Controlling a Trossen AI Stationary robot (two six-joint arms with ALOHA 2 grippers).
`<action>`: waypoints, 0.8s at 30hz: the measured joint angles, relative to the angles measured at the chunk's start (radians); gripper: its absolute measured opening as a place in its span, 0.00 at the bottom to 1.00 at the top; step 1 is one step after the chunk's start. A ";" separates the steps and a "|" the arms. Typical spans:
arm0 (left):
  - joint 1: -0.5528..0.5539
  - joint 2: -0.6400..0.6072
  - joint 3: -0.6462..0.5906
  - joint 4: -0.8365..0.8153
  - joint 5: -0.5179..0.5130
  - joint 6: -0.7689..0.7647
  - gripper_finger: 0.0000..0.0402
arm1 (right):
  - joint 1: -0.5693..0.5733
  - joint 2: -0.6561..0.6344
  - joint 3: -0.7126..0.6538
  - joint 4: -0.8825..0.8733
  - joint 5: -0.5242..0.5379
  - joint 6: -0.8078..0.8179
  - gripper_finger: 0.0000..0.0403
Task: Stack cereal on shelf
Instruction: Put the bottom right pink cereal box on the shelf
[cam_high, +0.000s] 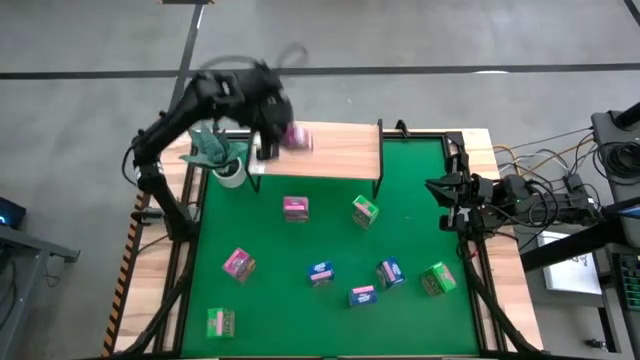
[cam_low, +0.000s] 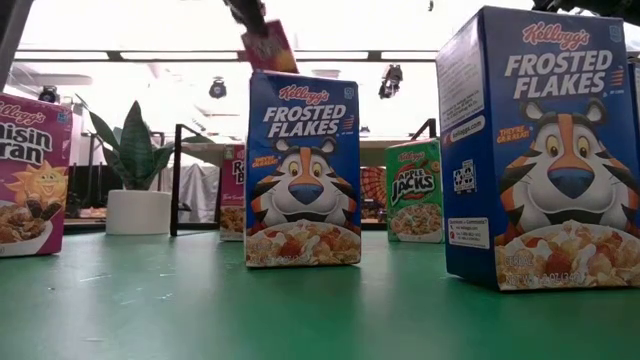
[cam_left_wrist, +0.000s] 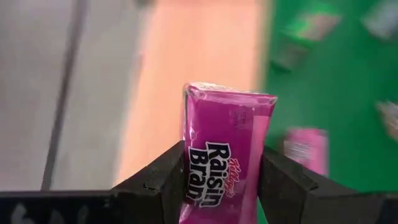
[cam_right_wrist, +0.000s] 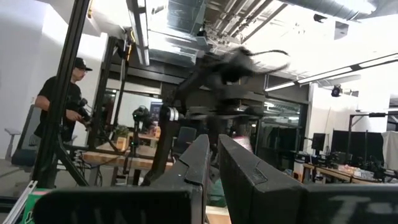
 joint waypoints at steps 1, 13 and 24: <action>0.049 -0.001 0.000 0.000 0.000 -0.008 0.38 | 0.000 0.000 0.000 0.000 0.005 0.000 0.07; 0.346 0.007 -0.086 0.038 0.030 -0.003 0.37 | 0.000 0.000 0.000 -0.007 0.007 -0.036 0.07; 0.329 0.021 -0.198 0.047 0.176 0.182 0.33 | 0.000 0.000 0.000 -0.007 0.007 -0.042 0.07</action>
